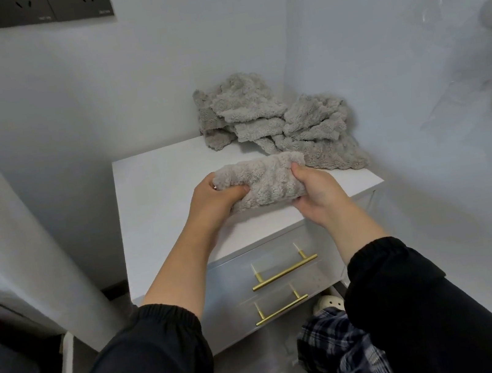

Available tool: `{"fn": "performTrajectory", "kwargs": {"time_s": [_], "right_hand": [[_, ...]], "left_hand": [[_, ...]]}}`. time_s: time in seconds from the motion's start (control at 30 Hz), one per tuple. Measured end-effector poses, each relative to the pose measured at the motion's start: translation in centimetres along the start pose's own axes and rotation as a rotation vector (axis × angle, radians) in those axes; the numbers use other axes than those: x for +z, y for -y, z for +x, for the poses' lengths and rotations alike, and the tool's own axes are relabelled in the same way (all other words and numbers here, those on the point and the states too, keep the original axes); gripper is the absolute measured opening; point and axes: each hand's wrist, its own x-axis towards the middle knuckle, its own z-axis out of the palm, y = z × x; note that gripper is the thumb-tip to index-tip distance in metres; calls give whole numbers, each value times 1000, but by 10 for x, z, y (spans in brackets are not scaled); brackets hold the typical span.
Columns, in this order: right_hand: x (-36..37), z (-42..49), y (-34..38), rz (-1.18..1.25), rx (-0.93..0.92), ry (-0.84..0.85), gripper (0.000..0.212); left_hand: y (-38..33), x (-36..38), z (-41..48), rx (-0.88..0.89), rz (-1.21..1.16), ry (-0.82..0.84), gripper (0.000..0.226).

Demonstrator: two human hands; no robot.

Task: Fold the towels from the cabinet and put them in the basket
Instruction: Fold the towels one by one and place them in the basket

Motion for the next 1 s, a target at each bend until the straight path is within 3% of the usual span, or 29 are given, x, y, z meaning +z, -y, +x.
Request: {"fn": "performTrajectory", "kwargs": {"time_s": [0.17, 0.27, 0.37, 0.53, 0.63, 0.77, 0.87, 0.93, 1.0], "right_hand": [[-15, -27, 15, 101, -17, -51, 29], [-50, -50, 29, -167, -173, -240, 29], [-92, -86, 48, -491, -345, -425, 9], [-158, -145, 62, -594, -431, -590, 17], [-188, -187, 65, -754, -478, -488, 6], [-226, -228, 68, -855, -465, -442, 13], [-258, -250, 65, -828, -405, -500, 6], [-280, -258, 56, -786, -353, -547, 23], [-304, -262, 40, -653, -285, -580, 19]], "left_hand": [[-6, 45, -17, -14, -121, -16, 48], [-5, 77, -31, -45, -59, 39, 36], [-5, 117, -50, -83, 9, 190, 32], [-4, 188, -87, -173, 88, 376, 22], [10, 221, -104, -289, 66, 390, 22], [44, 248, -125, -478, -48, 424, 20], [73, 269, -146, -562, -60, 492, 21], [93, 278, -154, -627, -58, 545, 33], [111, 286, -162, -692, -16, 619, 36]]}}
